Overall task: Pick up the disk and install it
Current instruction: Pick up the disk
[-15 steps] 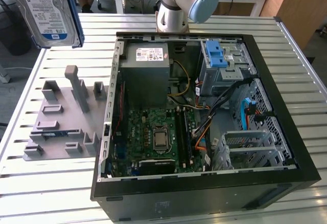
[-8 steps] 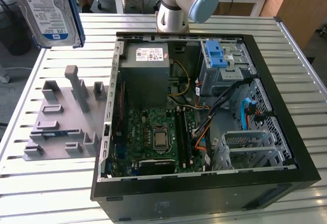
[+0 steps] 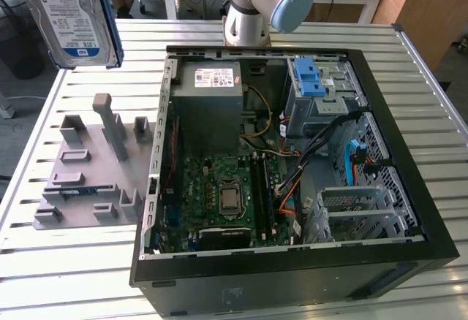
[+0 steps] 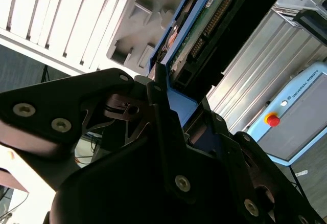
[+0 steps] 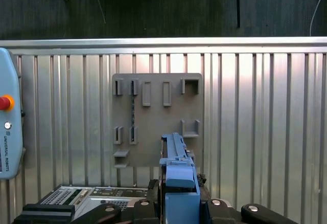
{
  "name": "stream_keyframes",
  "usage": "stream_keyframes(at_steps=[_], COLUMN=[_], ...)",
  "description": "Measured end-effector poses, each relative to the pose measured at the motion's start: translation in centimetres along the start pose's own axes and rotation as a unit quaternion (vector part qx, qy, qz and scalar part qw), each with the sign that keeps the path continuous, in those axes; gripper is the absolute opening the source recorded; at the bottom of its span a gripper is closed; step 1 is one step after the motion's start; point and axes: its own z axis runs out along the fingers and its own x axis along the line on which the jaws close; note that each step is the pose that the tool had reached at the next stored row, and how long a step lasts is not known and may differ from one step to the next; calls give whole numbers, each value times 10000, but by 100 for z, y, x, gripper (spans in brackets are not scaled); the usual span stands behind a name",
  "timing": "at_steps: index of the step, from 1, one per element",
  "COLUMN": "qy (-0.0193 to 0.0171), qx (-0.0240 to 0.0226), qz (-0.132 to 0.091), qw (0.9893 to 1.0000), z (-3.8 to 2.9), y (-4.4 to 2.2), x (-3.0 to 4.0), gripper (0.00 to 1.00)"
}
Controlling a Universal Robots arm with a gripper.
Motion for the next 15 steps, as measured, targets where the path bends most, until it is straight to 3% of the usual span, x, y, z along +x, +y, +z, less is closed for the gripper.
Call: stream_keyframes(at_steps=[15], qy=[0], qx=[0], qz=[0], qw=[10000], z=[2], y=[-42], x=[0], gripper=[36])
